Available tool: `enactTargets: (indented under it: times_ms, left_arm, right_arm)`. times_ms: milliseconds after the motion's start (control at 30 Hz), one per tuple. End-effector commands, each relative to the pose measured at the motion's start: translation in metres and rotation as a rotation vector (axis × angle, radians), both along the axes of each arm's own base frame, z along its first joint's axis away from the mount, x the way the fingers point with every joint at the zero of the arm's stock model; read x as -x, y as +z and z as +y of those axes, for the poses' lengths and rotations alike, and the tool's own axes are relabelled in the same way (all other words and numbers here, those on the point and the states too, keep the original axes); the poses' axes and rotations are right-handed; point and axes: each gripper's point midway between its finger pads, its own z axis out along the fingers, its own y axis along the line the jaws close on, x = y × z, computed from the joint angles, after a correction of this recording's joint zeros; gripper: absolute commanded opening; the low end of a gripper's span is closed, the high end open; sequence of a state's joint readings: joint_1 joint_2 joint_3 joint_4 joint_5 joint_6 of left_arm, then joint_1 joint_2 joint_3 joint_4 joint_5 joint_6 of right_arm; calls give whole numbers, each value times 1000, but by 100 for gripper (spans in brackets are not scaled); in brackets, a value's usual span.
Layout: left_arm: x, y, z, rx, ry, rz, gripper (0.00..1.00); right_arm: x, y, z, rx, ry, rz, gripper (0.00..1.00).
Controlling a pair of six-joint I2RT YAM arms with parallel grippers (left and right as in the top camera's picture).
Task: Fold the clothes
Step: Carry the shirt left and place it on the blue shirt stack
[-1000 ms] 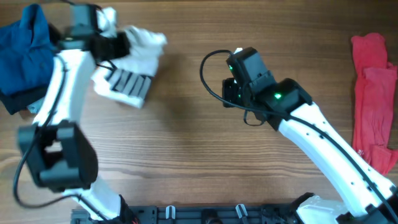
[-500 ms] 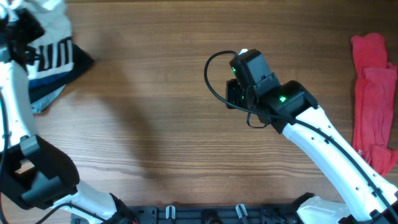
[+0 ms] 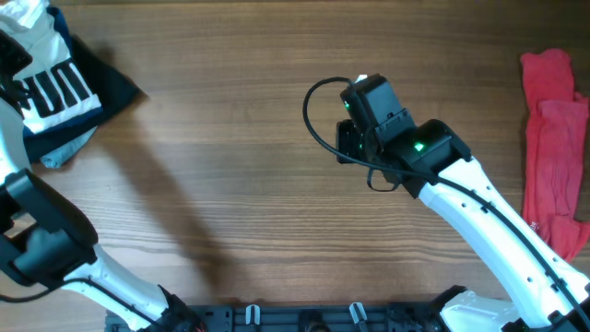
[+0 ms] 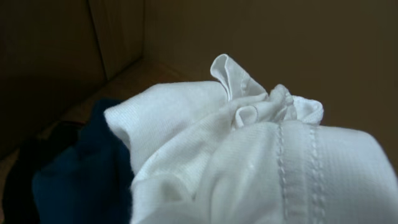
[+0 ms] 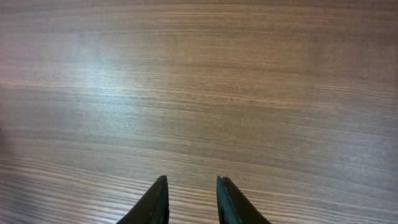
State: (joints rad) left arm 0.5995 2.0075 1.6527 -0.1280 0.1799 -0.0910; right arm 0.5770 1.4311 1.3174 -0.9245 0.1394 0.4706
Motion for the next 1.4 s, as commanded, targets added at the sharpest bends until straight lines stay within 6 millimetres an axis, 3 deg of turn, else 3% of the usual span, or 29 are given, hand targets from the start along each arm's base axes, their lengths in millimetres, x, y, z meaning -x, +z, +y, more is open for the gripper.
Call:
enactTargets:
  times_ms: [0, 67, 100, 133, 167, 233, 367, 533, 633, 900, 1067, 1367]
  left_arm:
    - [-1, -1, 21, -17, 35, -29, 4]
    - [0, -2, 32, -31, 50, -49, 31]
    - [1, 0, 40, -45, 63, -66, 62]
    - [8, 6, 63, -62, 137, -110, 100]
    - [24, 12, 90, -15, 273, -169, 100]
    - [38, 14, 108, 87, 365, -242, 100]
    - [43, 21, 110, 246, 298, -329, 100]
    - [42, 19, 85, 353, 167, -296, 100]
    - [42, 17, 61, 434, 97, -252, 100]
    - [40, 42, -1, 434, -141, -192, 100]
    - [33, 42, -16, 438, -174, -180, 100]
    - [-7, 59, -48, 342, -206, -177, 100]
  right_arm:
    - [1, 6, -5, 7, -15, -15, 25]
    - [3, 4, -6, 12, -14, -5, 25]
    - [4, 4, -7, 15, -15, 0, 25]
    - [5, 3, -8, 18, -15, 6, 26]
    - [5, 3, -7, 14, -12, 7, 26]
    - [6, 3, -6, 11, -9, 10, 25]
    - [7, 2, -4, 2, -3, 15, 25]
    - [7, 2, -4, 4, -2, 16, 25]
    - [8, 1, -5, 8, -2, 23, 25]
    - [9, 0, -6, 11, -3, 29, 25]
    - [11, -1, -7, 16, -4, 37, 25]
    - [12, -1, -8, 15, -10, 42, 24]
